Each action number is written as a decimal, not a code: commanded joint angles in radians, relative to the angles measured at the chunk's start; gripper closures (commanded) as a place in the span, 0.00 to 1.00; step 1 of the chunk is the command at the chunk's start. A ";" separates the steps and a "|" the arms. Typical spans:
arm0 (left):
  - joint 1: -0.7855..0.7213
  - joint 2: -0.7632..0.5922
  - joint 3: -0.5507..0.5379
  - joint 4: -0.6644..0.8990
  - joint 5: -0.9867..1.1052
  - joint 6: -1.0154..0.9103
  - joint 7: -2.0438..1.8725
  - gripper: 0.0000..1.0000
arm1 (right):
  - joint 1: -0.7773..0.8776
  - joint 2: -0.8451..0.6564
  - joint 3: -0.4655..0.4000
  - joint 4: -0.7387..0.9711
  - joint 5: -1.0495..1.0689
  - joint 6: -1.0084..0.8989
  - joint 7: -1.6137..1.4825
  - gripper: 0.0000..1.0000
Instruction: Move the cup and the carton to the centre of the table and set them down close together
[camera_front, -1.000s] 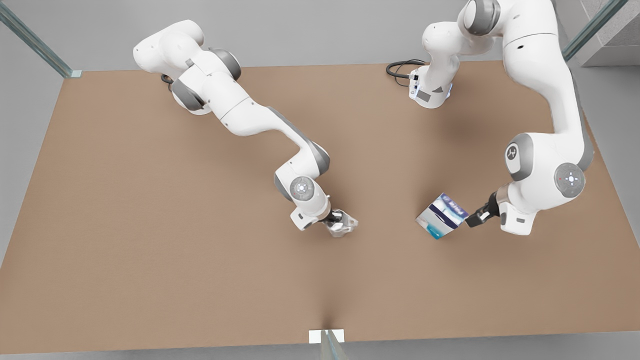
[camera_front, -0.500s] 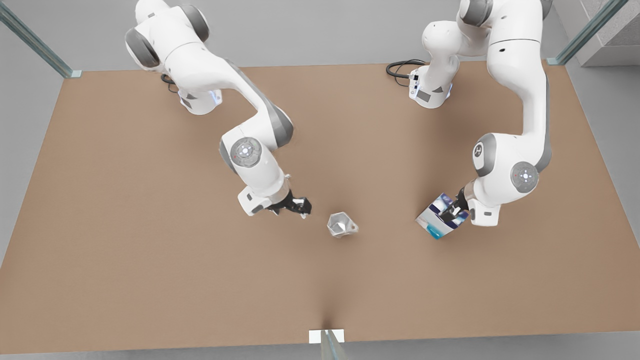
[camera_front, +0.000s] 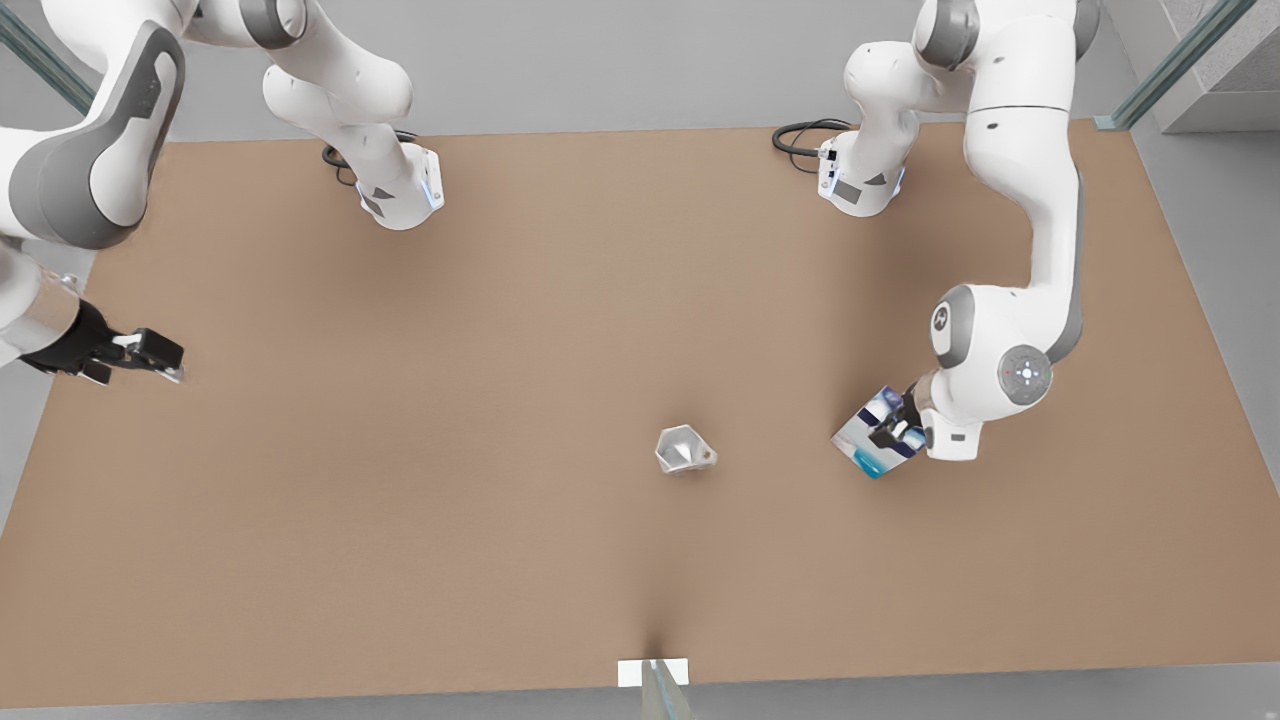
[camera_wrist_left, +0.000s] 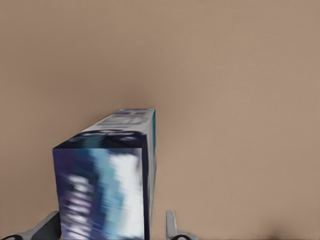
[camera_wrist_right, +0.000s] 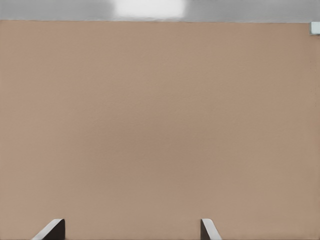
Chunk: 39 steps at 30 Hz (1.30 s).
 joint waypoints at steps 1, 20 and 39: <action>0.000 0.001 -0.002 0.000 0.001 0.001 0.002 0.00 | 0.012 0.008 0.001 0.000 0.001 0.001 -0.001 0.00; 0.000 0.020 -0.002 0.015 -0.002 -0.014 0.003 0.36 | 0.006 0.034 0.001 0.001 0.022 0.064 0.004 0.00; -0.391 0.069 -0.167 0.226 -0.007 -0.080 -0.583 0.35 | 0.010 0.037 0.002 0.003 0.036 0.081 0.004 0.00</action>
